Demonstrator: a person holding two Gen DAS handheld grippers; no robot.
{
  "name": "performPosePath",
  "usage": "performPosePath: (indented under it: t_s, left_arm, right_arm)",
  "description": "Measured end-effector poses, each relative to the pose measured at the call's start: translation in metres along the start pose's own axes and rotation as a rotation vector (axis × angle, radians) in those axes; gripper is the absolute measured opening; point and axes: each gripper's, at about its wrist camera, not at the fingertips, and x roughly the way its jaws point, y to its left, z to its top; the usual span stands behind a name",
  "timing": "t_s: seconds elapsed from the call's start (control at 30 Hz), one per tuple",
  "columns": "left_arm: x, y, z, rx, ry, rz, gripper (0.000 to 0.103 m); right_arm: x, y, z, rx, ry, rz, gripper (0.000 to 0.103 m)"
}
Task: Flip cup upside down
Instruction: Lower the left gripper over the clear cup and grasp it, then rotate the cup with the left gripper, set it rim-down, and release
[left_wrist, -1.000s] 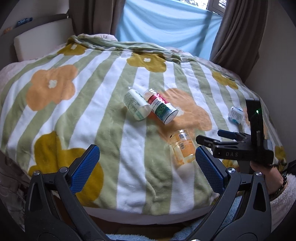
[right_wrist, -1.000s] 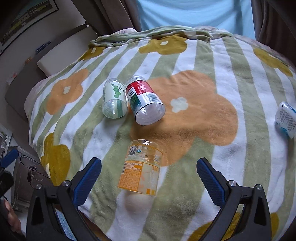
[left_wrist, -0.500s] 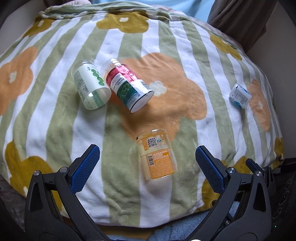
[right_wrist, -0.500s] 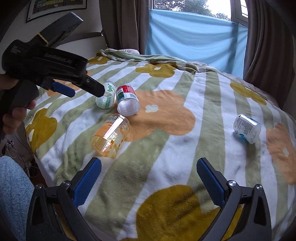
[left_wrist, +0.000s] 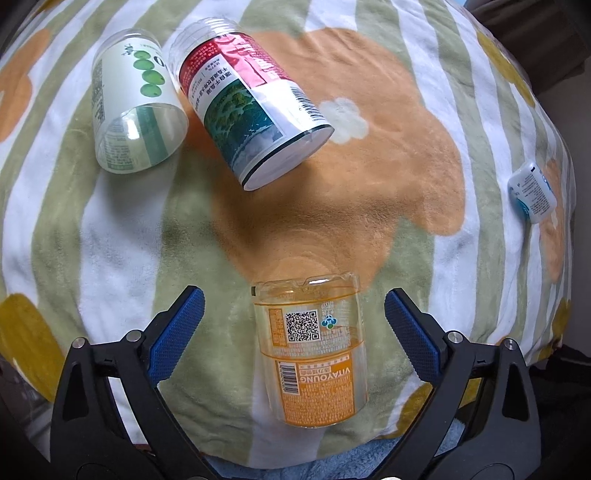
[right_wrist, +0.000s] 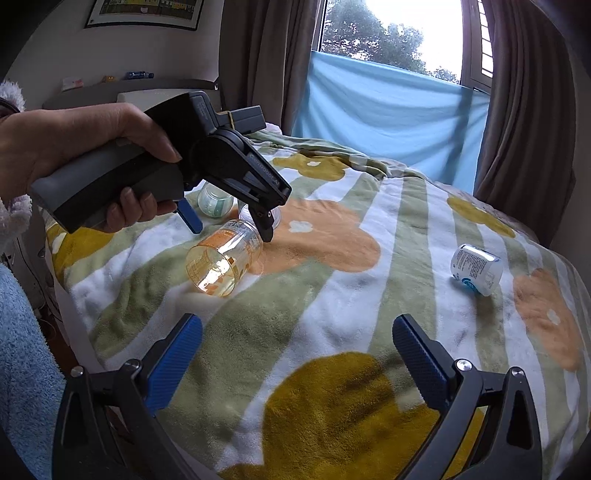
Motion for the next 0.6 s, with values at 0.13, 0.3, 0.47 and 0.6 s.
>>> performPosePath:
  t_s: [0.13,0.3,0.47,0.6]
  left_arm:
    - [0.014,0.001,0.004,-0.031,0.044,-0.028,0.075]
    - [0.023,0.003,0.004,-0.074,0.069,-0.08,0.058]
    - [0.013,0.003,-0.001,-0.067,0.036,-0.097,0.057]
    - [-0.017,0.001,-0.012,-0.01,-0.084,-0.135,0.057]
  right_arm:
    - [0.007,-0.004,-0.004,0.021,0.021,0.019,0.103]
    - [0.005,-0.006,-0.005,0.028,0.011,0.024,0.103]
    - [0.003,0.001,-0.005,-0.003,-0.005,-0.001,0.103]
    - [-0.002,0.004,-0.005,-0.019,-0.026,-0.006,0.103]
